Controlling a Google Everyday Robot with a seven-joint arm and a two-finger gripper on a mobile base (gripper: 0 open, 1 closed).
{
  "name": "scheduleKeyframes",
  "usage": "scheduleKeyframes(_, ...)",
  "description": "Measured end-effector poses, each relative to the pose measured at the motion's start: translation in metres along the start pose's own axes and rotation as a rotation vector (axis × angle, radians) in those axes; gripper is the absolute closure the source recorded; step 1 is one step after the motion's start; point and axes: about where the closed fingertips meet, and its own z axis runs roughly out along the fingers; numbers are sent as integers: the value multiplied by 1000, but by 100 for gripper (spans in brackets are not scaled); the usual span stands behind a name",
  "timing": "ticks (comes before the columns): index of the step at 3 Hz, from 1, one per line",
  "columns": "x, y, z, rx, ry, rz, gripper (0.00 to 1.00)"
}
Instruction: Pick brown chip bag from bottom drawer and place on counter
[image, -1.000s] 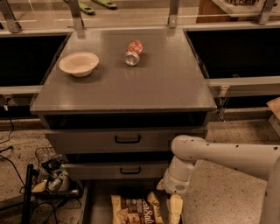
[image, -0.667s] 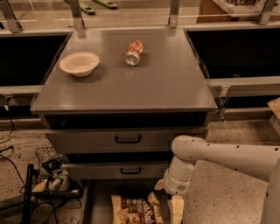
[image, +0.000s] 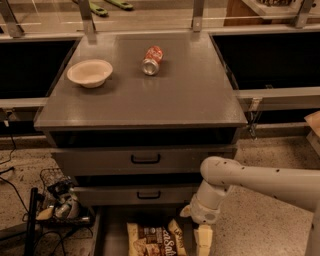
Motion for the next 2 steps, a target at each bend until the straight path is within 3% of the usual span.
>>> scheduleKeyframes(1,12,-7,10,-4,-14,45,0)
scheduleKeyframes(2,13,-7,11,-6,-15,46,0)
